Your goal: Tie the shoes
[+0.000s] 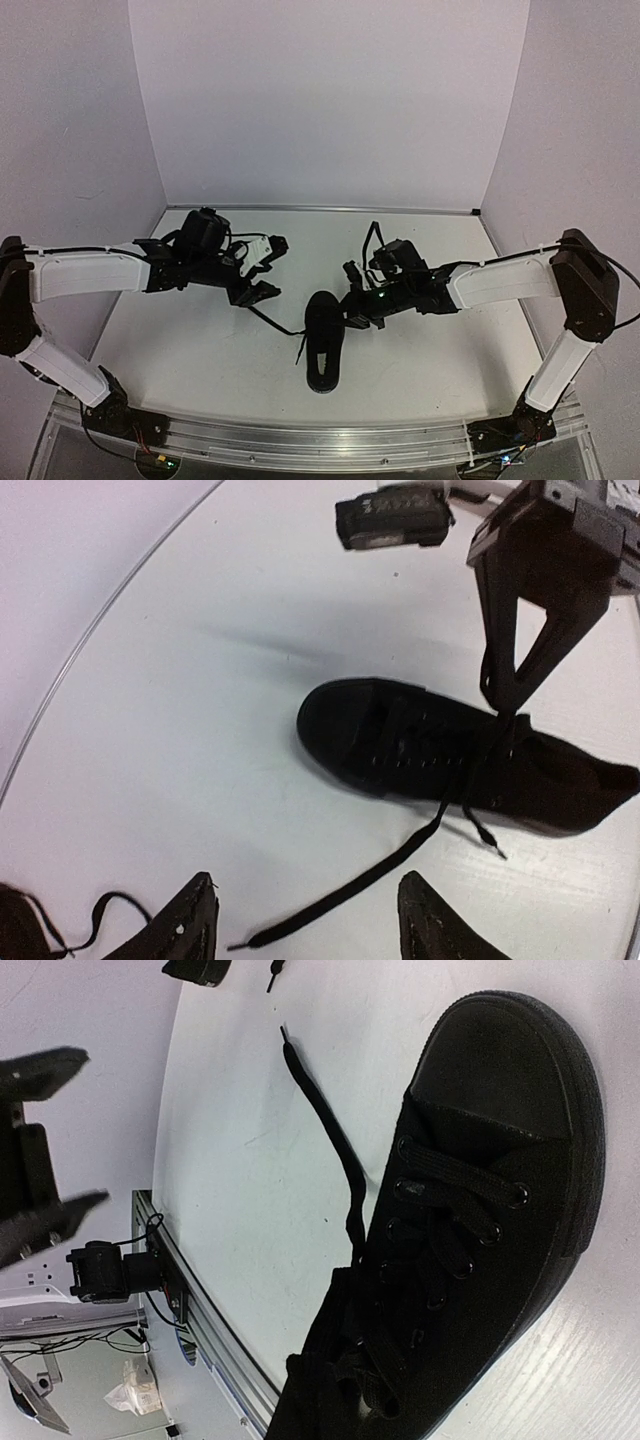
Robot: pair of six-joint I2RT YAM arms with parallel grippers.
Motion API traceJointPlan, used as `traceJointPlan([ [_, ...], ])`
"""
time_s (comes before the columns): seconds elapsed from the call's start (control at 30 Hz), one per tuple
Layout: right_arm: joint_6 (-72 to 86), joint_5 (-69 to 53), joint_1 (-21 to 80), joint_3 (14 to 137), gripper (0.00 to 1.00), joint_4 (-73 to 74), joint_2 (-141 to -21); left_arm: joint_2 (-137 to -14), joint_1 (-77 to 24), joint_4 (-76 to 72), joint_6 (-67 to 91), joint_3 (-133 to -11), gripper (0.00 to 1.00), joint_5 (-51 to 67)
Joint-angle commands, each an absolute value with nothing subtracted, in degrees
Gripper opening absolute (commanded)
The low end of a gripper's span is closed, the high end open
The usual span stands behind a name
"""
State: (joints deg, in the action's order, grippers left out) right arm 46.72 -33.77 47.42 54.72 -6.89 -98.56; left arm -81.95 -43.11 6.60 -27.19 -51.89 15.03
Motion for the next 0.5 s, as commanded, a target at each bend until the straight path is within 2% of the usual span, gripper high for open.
traceJointPlan([
  [0.0, 46.6, -33.0, 47.8, 55.3, 0.0, -7.6, -98.3, -82.7, -41.5, 20.5, -32.1, -54.6, 0.6, 13.7],
  [0.47, 47.1, -32.8, 47.7, 55.4, 0.0, -7.6, -98.4, -103.7, -37.8, 29.4, -42.1, -69.3, 0.57, 13.9],
])
